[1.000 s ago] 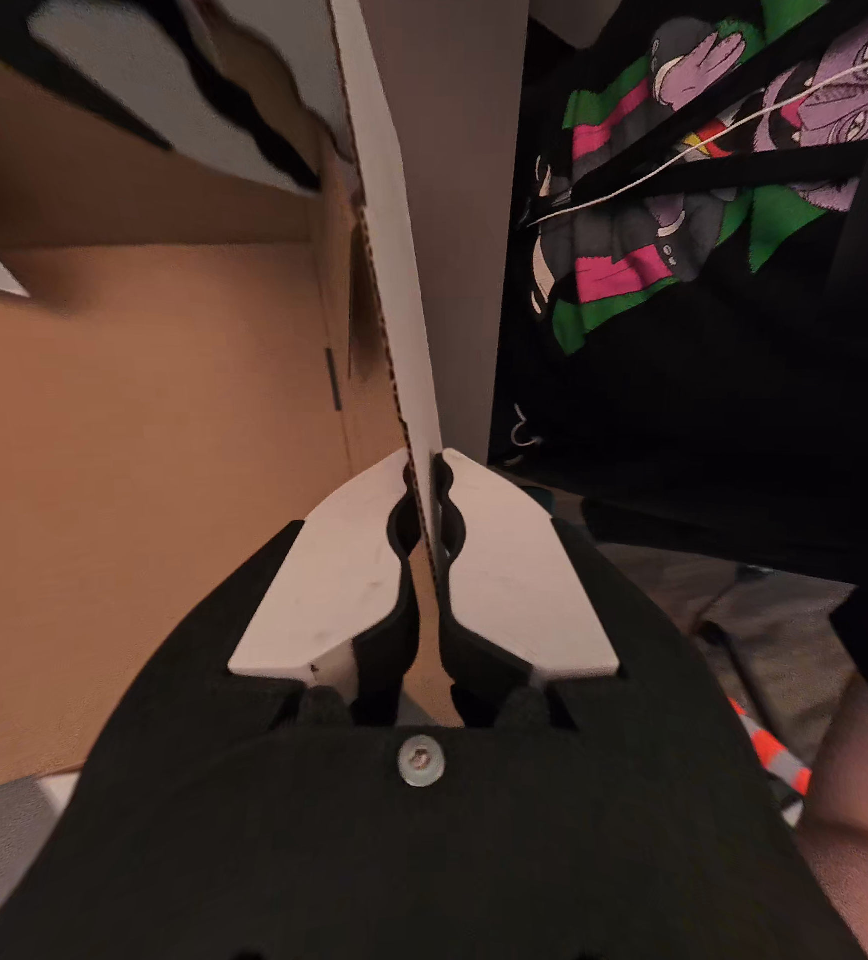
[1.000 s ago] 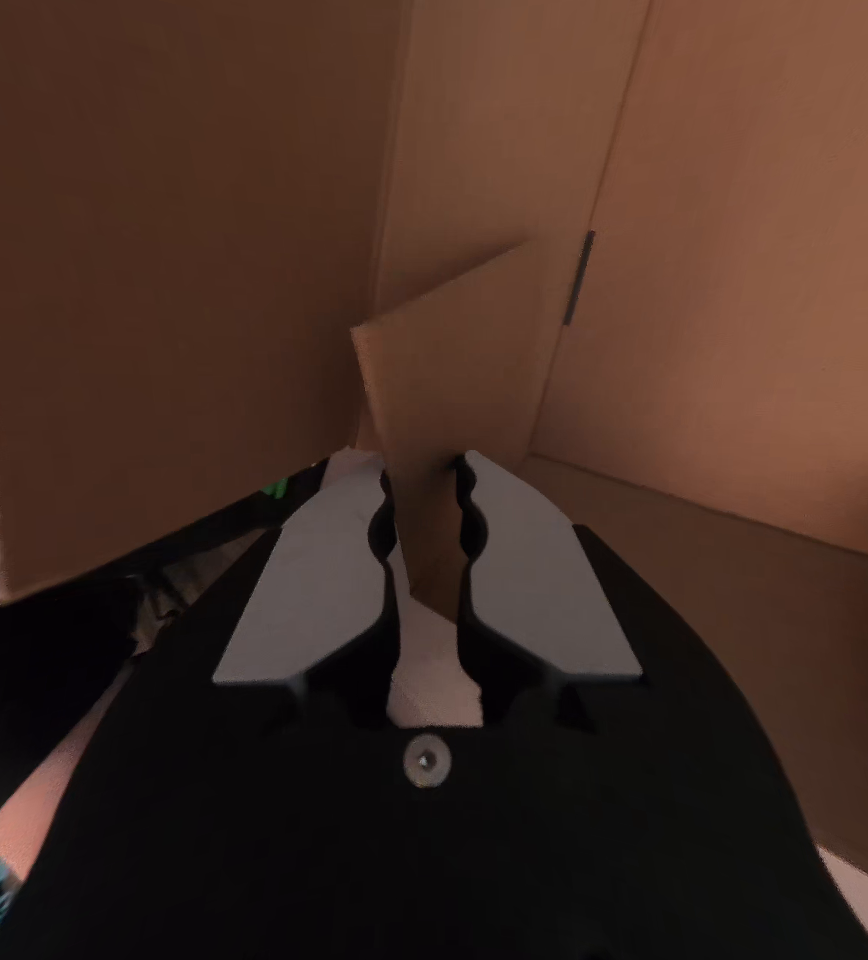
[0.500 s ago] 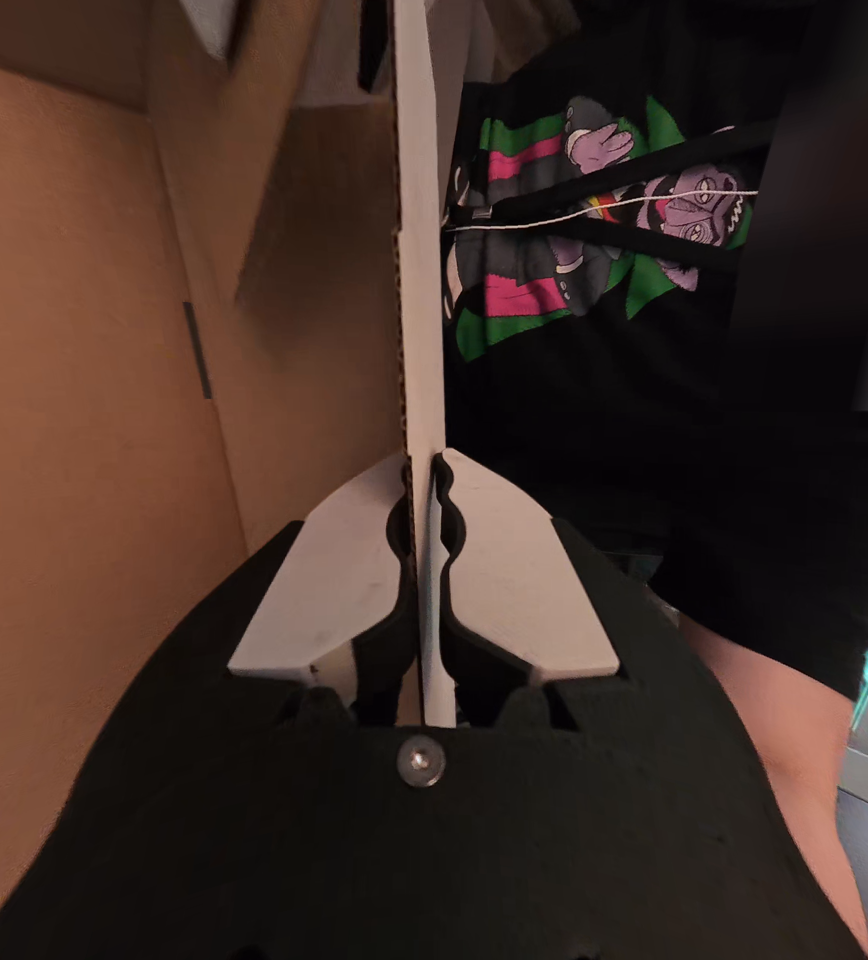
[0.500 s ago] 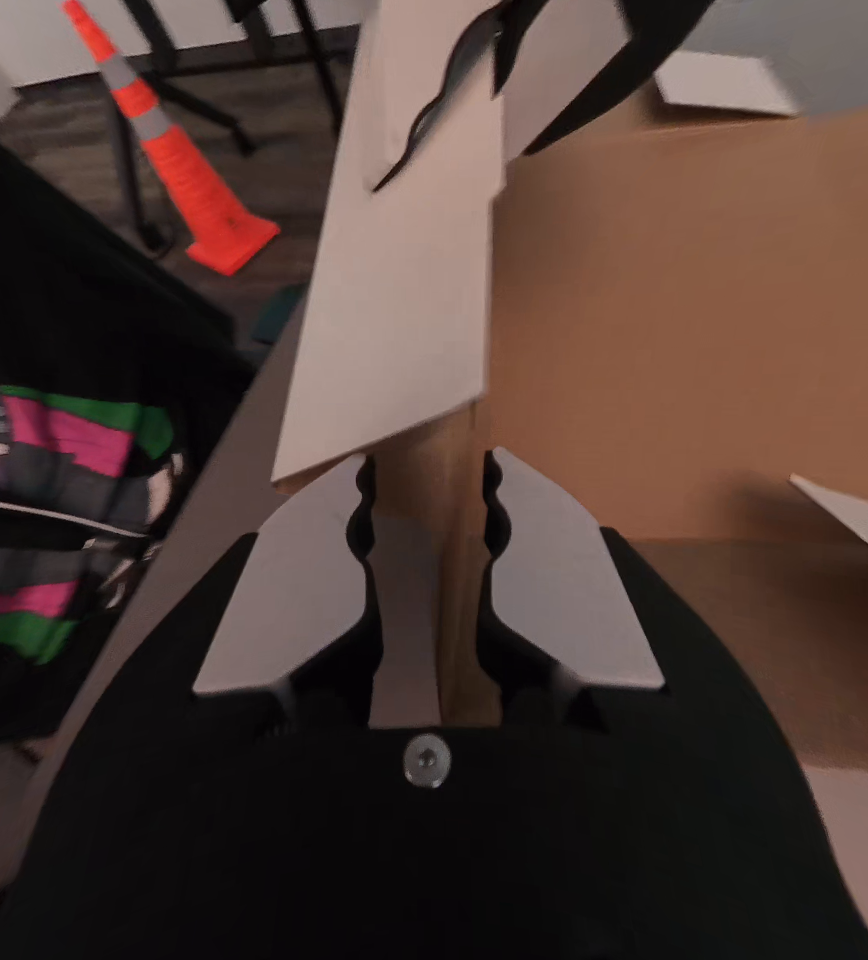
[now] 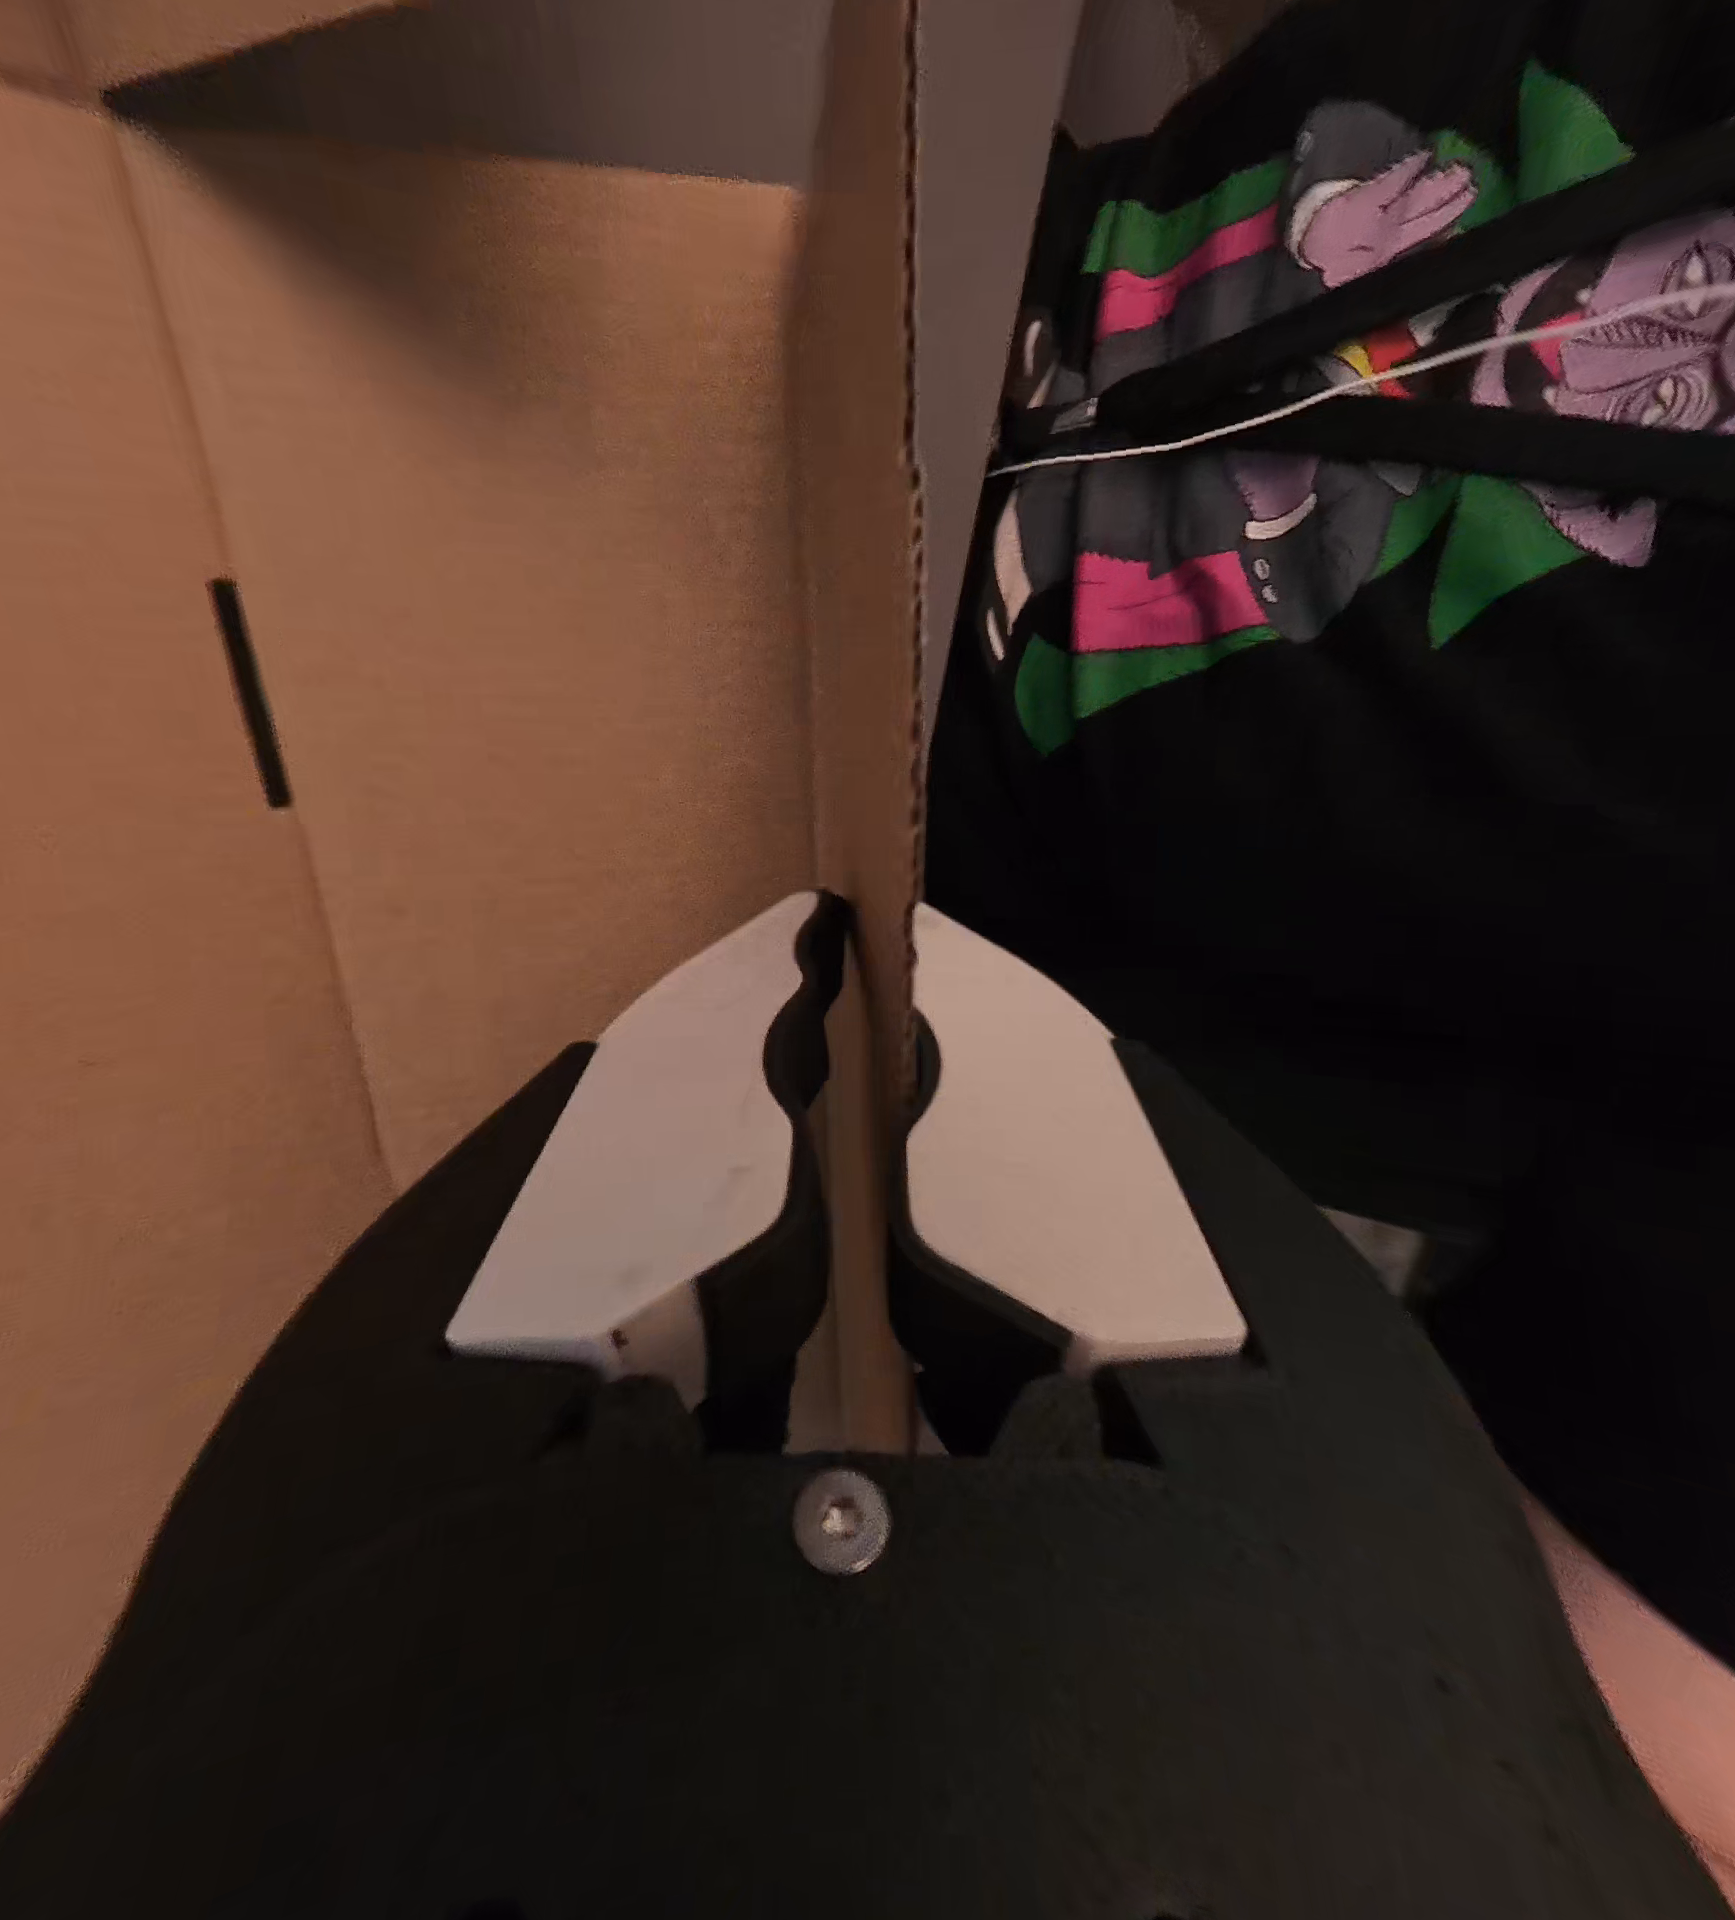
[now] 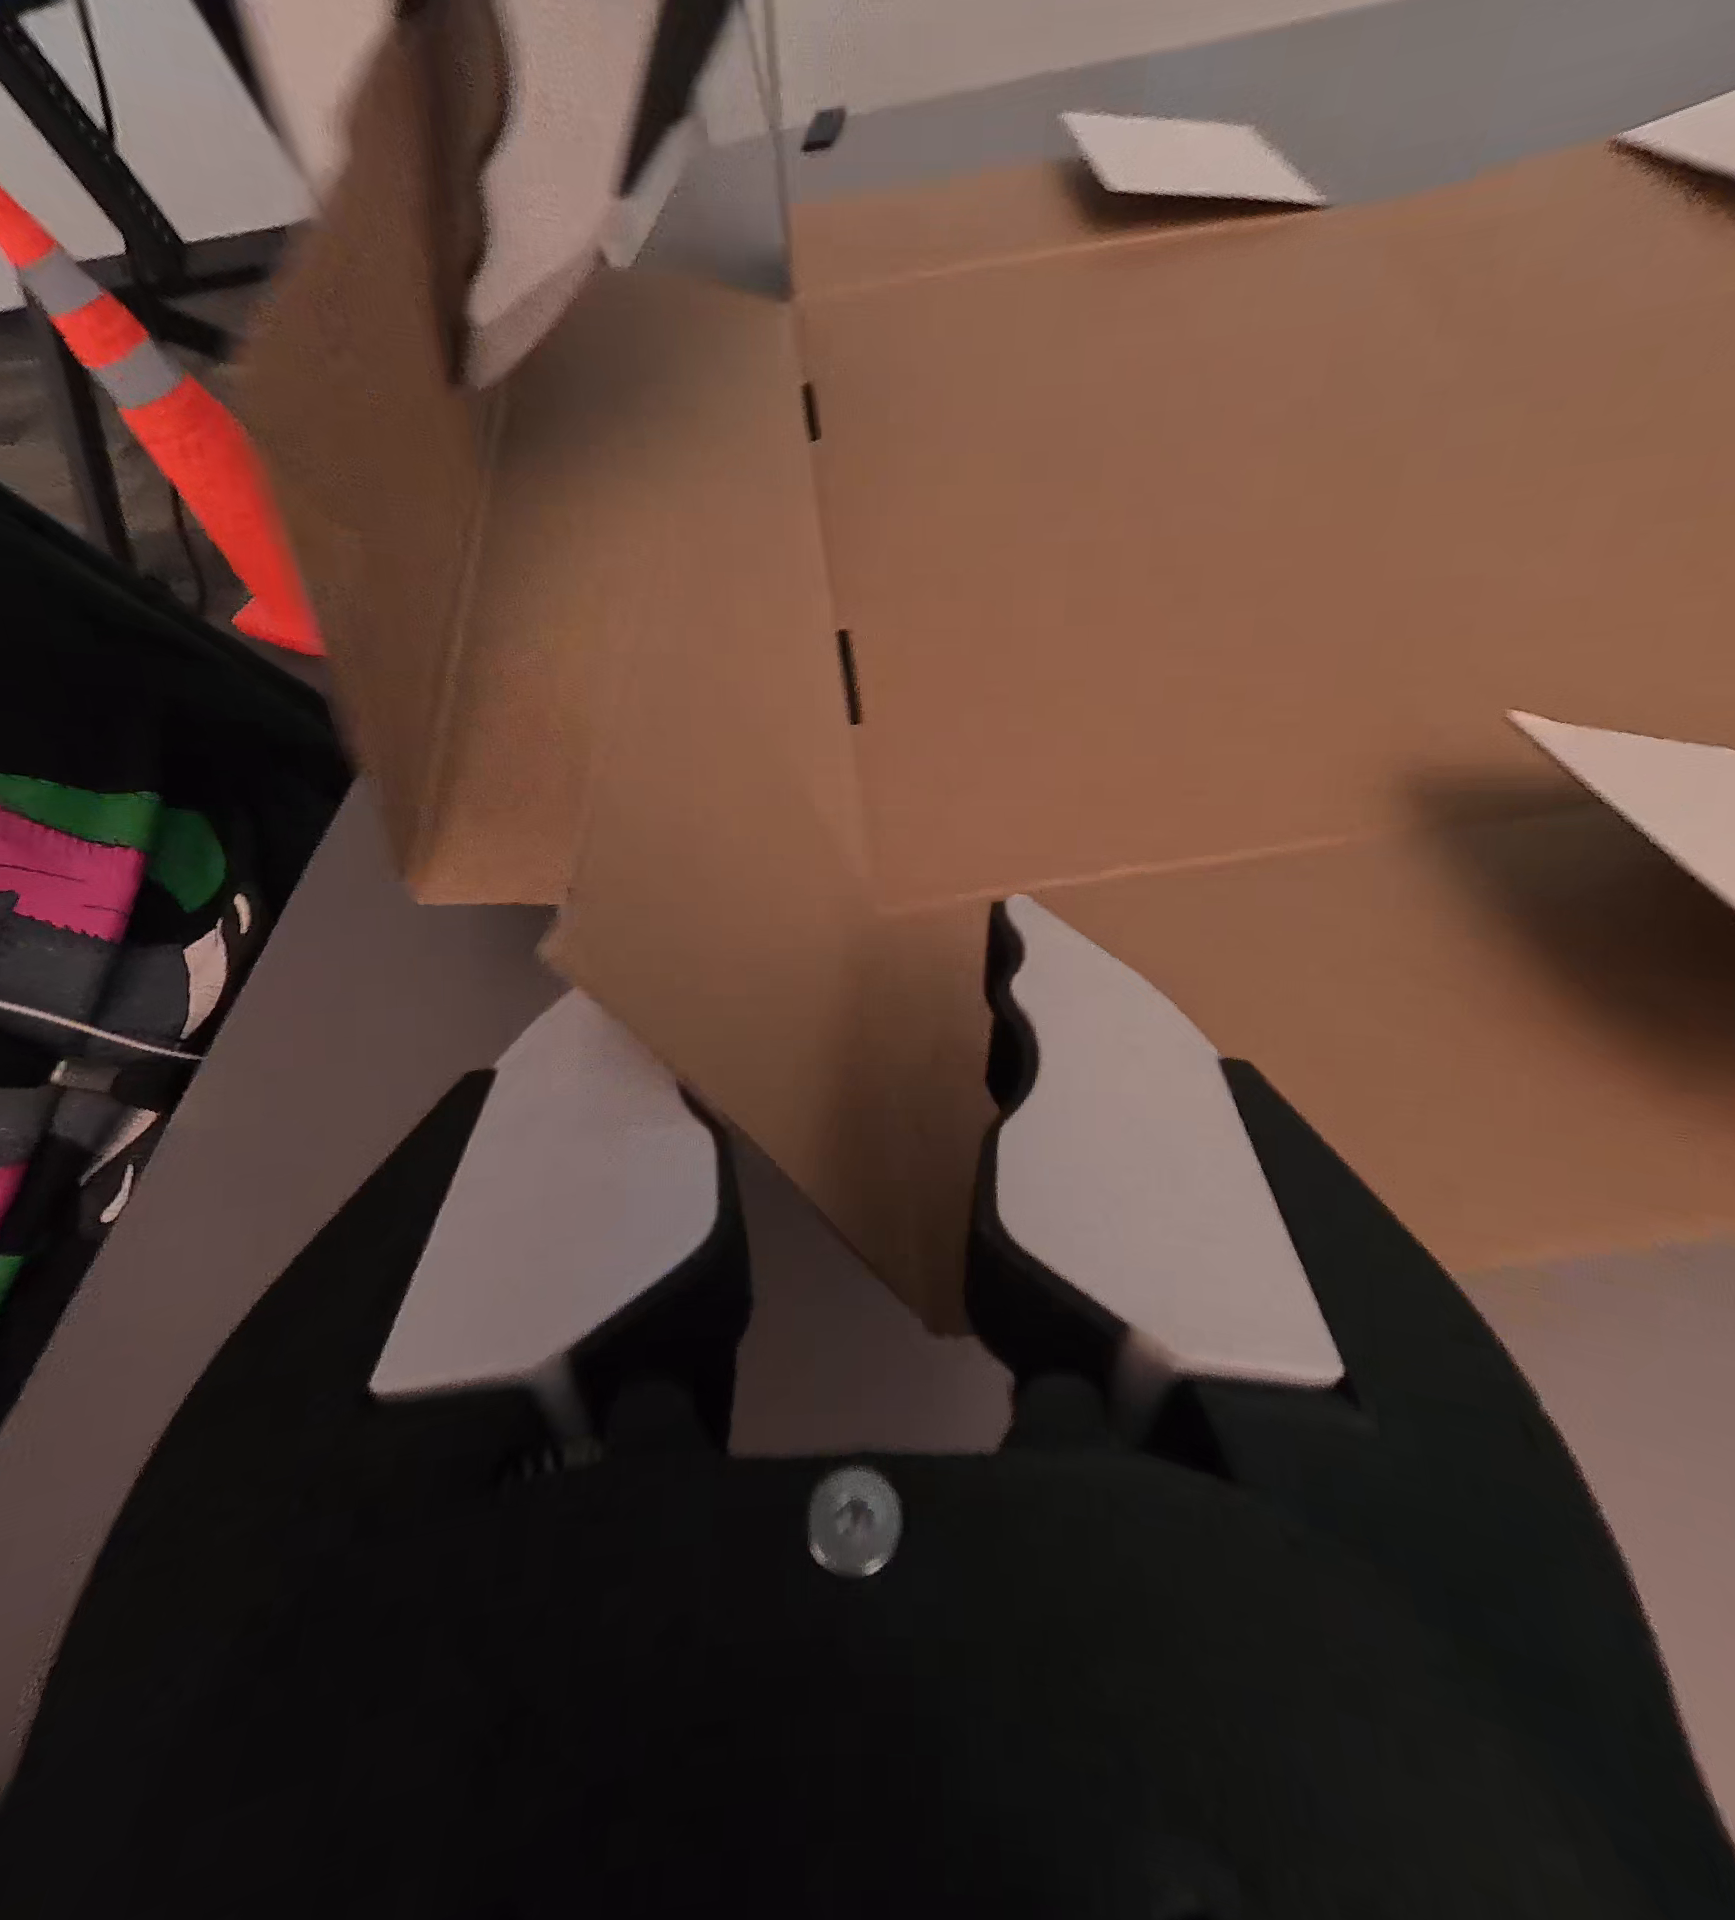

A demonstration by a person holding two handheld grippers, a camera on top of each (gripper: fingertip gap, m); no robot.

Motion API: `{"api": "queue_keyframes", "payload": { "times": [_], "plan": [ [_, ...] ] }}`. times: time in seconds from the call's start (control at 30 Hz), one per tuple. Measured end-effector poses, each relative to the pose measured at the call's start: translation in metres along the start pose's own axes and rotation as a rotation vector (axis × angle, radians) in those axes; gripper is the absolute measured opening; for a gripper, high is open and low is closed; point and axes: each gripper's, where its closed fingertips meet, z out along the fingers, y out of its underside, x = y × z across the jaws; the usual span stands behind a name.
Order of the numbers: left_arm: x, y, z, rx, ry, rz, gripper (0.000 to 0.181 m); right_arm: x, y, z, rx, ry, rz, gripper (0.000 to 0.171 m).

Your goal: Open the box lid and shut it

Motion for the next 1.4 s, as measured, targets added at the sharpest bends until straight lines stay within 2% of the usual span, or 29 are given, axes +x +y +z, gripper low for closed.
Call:
{"api": "queue_keyframes", "payload": {
  "times": [0.1, 0.13, 0.2, 0.27, 0.3, 0.37, 0.43, 0.53, 0.57, 0.67, 0.7, 0.8, 0.93, 1.03, 1.1, 1.13, 1.27, 1.4],
  "plan": [
    [0.021, -0.007, 0.012, 0.139, -0.07, 0.062, 0.02, 0.003, 0.01, -0.007, 0.02, 0.031, -0.028, 0.027],
    [0.025, -0.01, 0.007, 0.215, -0.088, 0.06, 0.022, -0.002, 0.012, -0.007, 0.019, 0.003, -0.055, 0.004],
    [0.028, -0.011, -0.02, 0.401, -0.13, 0.024, 0.032, -0.004, 0.015, -0.006, 0.018, 0.011, -0.09, 0.003],
    [0.025, 0.005, -0.068, 0.625, -0.223, -0.021, 0.045, -0.005, 0.018, -0.005, 0.005, 0.019, -0.115, 0.004],
    [0.019, 0.023, -0.095, 0.731, -0.319, -0.049, 0.047, -0.006, 0.018, -0.005, 0.008, 0.024, -0.114, 0.004],
    [0.0, 0.081, -0.142, 0.878, -0.609, -0.112, 0.05, -0.006, 0.019, -0.007, 0.015, 0.029, -0.095, 0.004],
    [-0.011, 0.146, -0.171, 1.021, -0.877, -0.163, 0.054, -0.004, 0.022, -0.01, 0.025, 0.036, -0.081, 0.004],
    [-0.019, 0.221, -0.17, 1.232, -1.043, -0.248, 0.045, -0.002, 0.024, -0.012, 0.044, 0.039, -0.052, 0.004],
    [-0.023, 0.238, -0.16, 1.256, -1.046, -0.282, 0.053, -0.002, 0.024, -0.012, 0.058, 0.038, -0.041, 0.005],
    [-0.035, 0.265, -0.122, 1.3, -0.979, -0.282, 0.065, -0.003, 0.021, -0.013, 0.112, 0.042, -0.005, 0.017],
    [-0.038, 0.266, -0.111, 1.313, -0.945, -0.249, 0.065, -0.002, 0.021, -0.015, 0.124, 0.056, 0.004, 0.024],
    [-0.051, 0.26, -0.087, 1.307, -0.879, -0.173, 0.066, -0.003, 0.027, -0.022, 0.139, 0.083, 0.003, 0.03],
    [-0.061, 0.247, -0.082, 1.332, -0.76, -0.077, 0.055, -0.001, 0.033, -0.028, 0.158, 0.1, 0.015, 0.028],
    [-0.058, 0.233, -0.08, 1.295, -0.648, 0.019, 0.041, -0.004, 0.025, -0.027, 0.2, 0.086, -0.007, 0.007],
    [-0.061, 0.226, -0.077, 1.209, -0.639, 0.05, 0.029, -0.008, 0.021, -0.026, 0.198, 0.056, 0.004, 0.005],
    [-0.059, 0.222, -0.077, 1.169, -0.63, 0.072, 0.01, -0.007, 0.02, -0.026, 0.181, 0.058, 0.009, 0.005],
    [-0.048, 0.201, -0.093, 0.977, -0.665, 0.107, 0.006, -0.007, 0.002, -0.033, 0.135, 0.06, 0.048, 0.005],
    [-0.043, 0.169, -0.098, 0.625, -0.69, 0.089, 0.005, -0.008, -0.015, -0.03, -0.055, 0.015, 0.137, 0.004]
  ]
}}
